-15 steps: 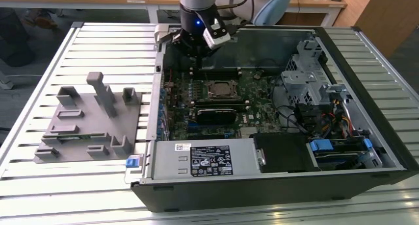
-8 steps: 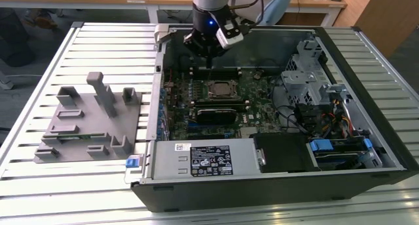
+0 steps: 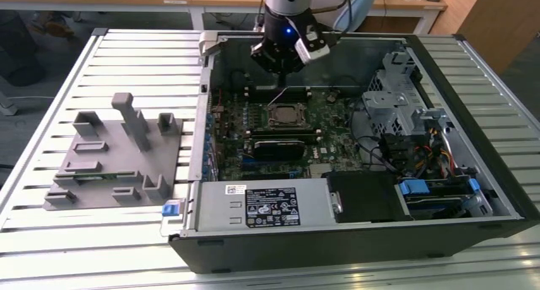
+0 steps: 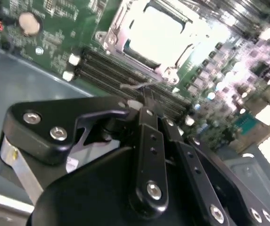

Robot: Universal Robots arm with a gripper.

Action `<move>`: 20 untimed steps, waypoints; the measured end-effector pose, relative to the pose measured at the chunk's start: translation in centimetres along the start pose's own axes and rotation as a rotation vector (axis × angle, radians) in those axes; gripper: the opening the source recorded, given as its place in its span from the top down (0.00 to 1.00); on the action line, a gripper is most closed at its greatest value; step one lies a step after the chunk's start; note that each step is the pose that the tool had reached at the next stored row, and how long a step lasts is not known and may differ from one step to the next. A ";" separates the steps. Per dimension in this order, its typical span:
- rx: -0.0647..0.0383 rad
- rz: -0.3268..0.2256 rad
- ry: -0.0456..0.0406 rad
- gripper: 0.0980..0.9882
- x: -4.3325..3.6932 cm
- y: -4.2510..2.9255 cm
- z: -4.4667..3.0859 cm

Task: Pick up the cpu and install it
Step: 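Install the first cpu locking lever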

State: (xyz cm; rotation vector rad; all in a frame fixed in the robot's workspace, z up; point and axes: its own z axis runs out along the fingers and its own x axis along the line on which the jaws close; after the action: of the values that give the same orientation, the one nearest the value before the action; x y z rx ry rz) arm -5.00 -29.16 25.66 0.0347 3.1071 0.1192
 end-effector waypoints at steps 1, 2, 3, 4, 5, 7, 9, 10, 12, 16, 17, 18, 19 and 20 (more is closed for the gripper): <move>-0.001 0.000 0.0000 0.99 0.00 -0.05 0.01; -0.002 0.000 -0.0001 0.99 -0.01 -0.07 0.05; -0.002 0.000 0.0000 0.99 -0.01 -0.09 0.17; -0.002 0.000 0.0000 0.99 0.00 -0.11 0.35; -0.002 0.000 0.0001 0.99 0.00 -0.12 0.52; -0.004 0.000 0.0002 0.99 -0.01 -0.15 0.88; -0.007 0.000 0.0002 0.99 -0.12 -0.17 1.16; -0.009 0.000 0.0002 0.99 -0.23 -0.17 1.28; -0.015 0.001 0.0006 0.99 -0.50 -0.18 1.50; -0.023 0.001 0.0011 0.99 -0.89 -0.20 1.83; -0.023 0.001 0.0011 0.99 -0.97 -0.21 1.91; -0.023 0.001 0.0011 0.99 -1.06 -0.21 1.99; -0.023 0.001 0.0011 0.99 -1.16 -0.21 2.05; -0.023 0.001 0.0012 0.99 -1.27 -0.21 2.10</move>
State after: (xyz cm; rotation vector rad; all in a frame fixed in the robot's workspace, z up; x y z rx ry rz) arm -3.66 -29.24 23.59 0.0355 3.1065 0.1542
